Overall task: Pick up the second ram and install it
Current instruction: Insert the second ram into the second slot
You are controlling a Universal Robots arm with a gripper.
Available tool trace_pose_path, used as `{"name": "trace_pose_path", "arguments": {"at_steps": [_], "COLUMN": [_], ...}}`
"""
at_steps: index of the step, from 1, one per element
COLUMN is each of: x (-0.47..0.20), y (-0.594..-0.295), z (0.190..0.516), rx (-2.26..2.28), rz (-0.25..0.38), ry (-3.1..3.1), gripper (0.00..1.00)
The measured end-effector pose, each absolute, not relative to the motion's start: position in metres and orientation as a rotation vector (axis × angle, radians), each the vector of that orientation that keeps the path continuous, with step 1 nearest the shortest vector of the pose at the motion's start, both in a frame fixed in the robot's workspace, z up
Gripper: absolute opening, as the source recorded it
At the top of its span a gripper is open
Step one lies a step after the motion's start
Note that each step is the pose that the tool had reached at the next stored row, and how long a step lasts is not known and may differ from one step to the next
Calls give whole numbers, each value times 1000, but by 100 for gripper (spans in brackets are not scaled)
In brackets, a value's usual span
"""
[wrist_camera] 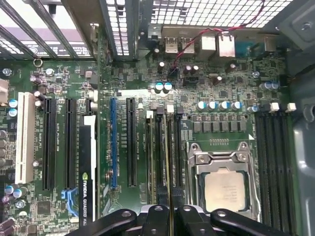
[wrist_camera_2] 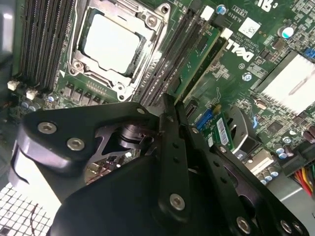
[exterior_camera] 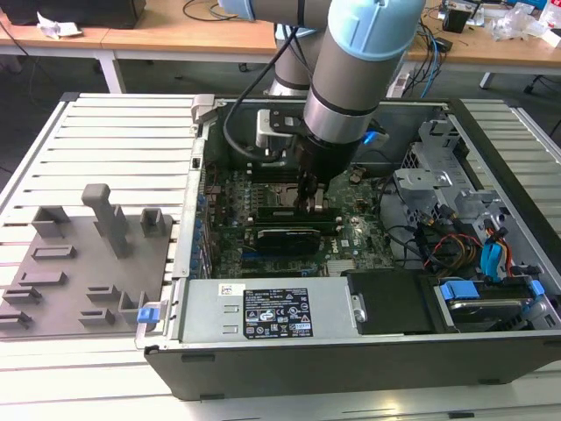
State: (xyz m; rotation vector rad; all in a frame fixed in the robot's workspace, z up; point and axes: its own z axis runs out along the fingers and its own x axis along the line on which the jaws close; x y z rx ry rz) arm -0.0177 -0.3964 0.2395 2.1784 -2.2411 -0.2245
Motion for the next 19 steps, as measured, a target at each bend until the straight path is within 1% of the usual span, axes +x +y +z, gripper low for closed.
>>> {"name": "trace_pose_path", "arguments": {"at_steps": [4,19], "x": [-18,-19], "y": [-392,-391], "z": [235,228], "rx": [2173,2169], "rz": [-225,-220], "ry": [-2247,-2247], "gripper": [13,13]}}
